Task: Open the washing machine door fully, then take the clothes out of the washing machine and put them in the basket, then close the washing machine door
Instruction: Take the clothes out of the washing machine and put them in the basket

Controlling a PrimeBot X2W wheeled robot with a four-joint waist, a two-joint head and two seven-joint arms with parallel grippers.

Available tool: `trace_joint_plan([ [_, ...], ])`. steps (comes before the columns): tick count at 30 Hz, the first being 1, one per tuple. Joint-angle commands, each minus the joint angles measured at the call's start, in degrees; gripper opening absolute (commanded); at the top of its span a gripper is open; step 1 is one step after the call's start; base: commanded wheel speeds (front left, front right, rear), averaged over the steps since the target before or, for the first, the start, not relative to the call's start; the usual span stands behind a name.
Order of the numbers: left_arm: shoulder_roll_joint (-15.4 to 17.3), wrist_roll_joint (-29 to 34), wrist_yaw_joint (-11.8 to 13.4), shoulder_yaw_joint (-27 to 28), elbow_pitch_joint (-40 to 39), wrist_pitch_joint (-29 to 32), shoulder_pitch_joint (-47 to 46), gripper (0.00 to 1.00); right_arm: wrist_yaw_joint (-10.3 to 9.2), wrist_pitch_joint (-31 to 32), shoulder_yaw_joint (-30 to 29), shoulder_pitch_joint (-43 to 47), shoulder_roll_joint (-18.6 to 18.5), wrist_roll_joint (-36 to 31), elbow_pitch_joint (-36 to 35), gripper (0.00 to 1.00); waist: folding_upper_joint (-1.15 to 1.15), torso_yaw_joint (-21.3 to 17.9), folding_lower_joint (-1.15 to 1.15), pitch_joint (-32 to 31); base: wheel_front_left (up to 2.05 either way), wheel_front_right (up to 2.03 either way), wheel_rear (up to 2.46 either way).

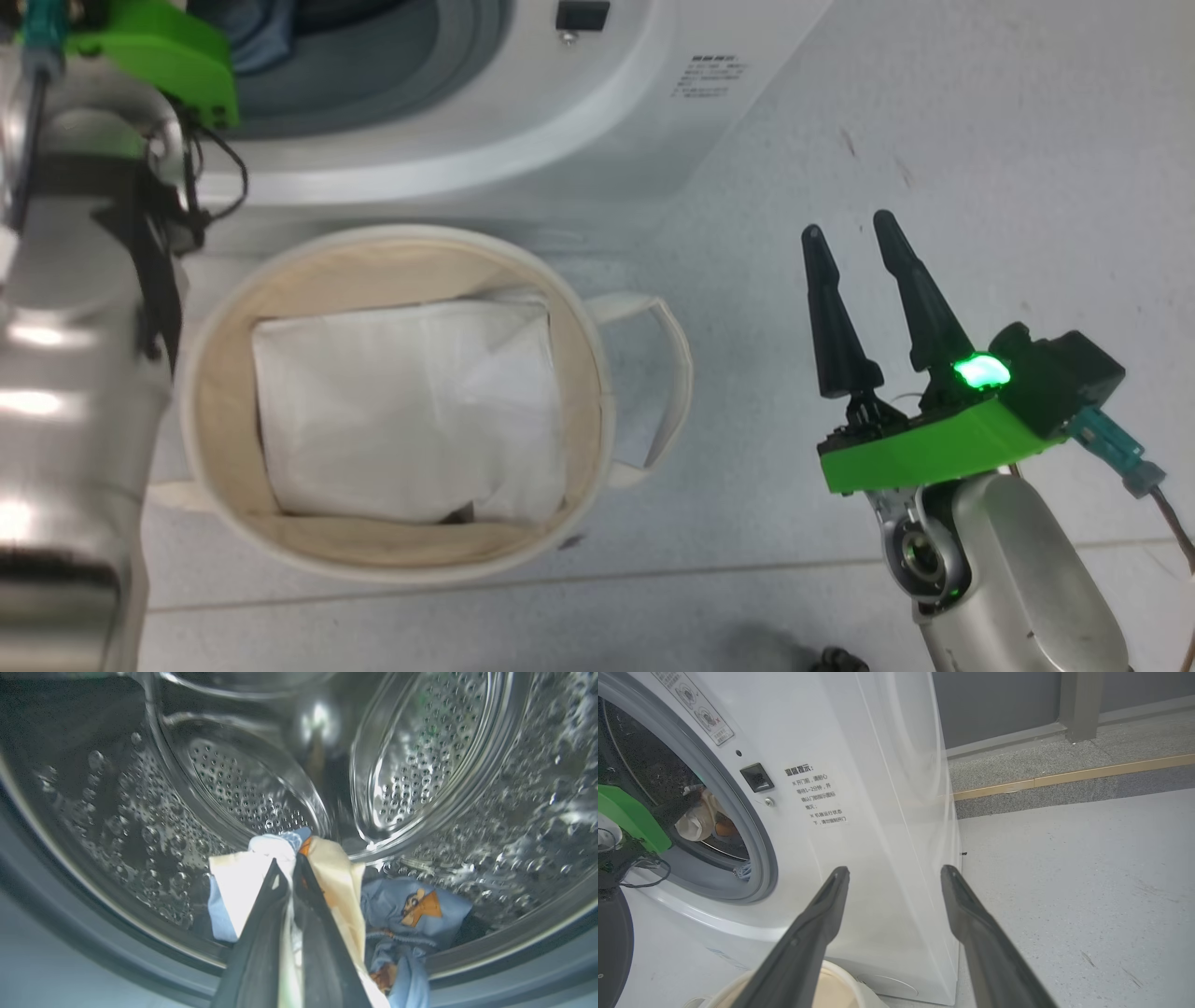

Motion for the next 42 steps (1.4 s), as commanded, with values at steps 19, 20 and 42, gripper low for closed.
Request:
trace_joint_plan([
  [19, 2.56, 2.68, 1.61, 4.11, -55.88, -0.69, 31.67, 0.00, 0.03, -0.70, 0.69, 5.12, -0.05, -1.86, -0.19, 1.00, 0.00, 5.00, 0.00, -12.11, 0.00, 0.00, 0.00],
  [20, 2.42, 3.10, 1.66, 3.95, -58.22, -0.69, 32.75, 0.00, 0.03, -0.70, 0.69, 5.35, -0.05, -1.91, -0.10, 1.00, 0.00, 5.25, 0.00, -12.48, 0.00, 0.00, 0.00],
  [42, 2.01, 7.49, 4.12, -1.68, -83.88, -0.70, 45.56, 0.00, 0.03, -0.70, 1.67, 9.43, -0.05, -2.10, 1.62, 1.00, 0.00, 7.70, 0.00, -19.63, 0.00, 0.00, 0.00],
])
